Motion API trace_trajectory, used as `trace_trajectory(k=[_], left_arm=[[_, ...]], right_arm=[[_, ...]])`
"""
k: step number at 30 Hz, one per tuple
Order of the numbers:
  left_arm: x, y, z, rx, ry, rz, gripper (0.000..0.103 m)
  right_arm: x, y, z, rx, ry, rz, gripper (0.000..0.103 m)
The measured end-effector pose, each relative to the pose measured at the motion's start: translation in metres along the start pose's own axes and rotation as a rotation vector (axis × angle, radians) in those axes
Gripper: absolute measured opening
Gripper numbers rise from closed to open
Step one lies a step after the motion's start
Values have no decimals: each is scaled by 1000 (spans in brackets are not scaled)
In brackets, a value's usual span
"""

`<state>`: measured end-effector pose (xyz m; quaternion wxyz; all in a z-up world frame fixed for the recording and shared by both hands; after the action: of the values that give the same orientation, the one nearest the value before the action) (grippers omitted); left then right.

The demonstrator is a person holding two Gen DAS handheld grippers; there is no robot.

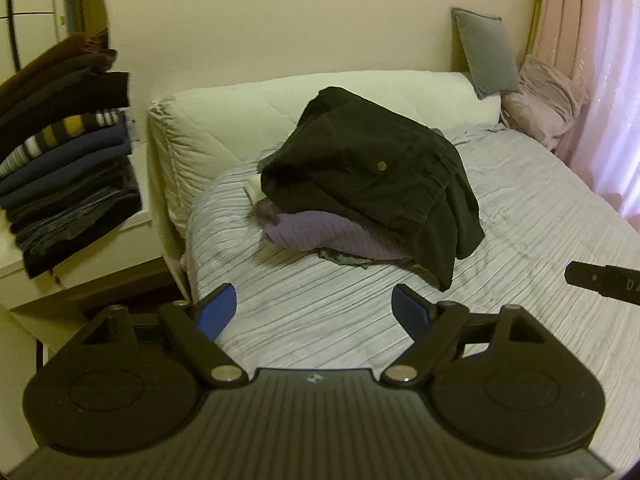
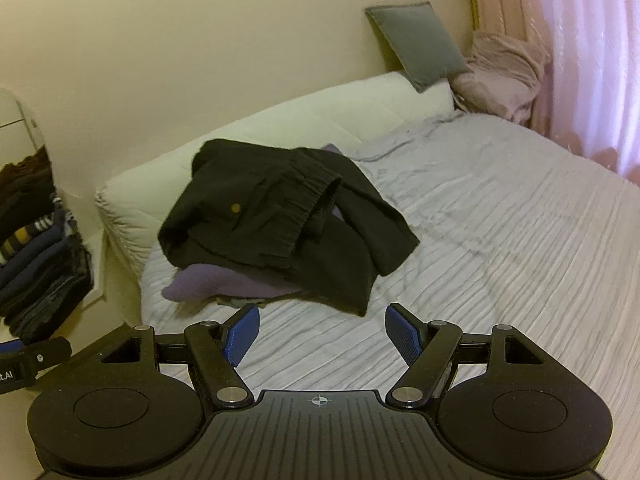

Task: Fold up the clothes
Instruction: 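Reach both grippers into the dark green shorts on the pile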

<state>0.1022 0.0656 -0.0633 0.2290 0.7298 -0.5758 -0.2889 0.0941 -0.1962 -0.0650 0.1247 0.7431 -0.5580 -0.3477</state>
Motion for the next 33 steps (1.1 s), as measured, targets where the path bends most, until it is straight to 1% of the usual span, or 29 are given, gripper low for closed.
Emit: trace_trajectory(k=[7,11,16,22,28,31,33], left_arm=[[-7,-59,-33,0,-56,35,76],[-13,-93,-55,-3,-72,46,76],[-18,-139,-76,-17,-80,77,75],[-27,-196,-92,-56,-75,108,73],[-29,-250,-106,-86,-90,105,72],[-27,-275,-111,-96,-99,110,71],[-26,-291,-115,-104,-105,113,71]], right_arm=[[14,-43,-14,-16,-97,24,73],[24,-67,-21,-19,-194,14,73],[40,-99,-28,12,-350,-59,73],[65,-147,-31,83,-613,-191,73],[87,-201,-24,136,-777,-244,73],[103,-229,-13,154,-880,-264,73],[112,-247,-3,177,-971,-287,73]])
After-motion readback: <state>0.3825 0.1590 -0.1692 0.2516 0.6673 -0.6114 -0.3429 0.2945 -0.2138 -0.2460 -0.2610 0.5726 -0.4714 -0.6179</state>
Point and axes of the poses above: each gripper's, at about its wrist camera, not at the fingertips, and y roughly against the way its jaws point, x to its right, z to its underside, the point moved 1 cm from there along -y, roughly the way its jaws point, and after that the axes turned 15 degrees about -z, right-handed, at the moved point
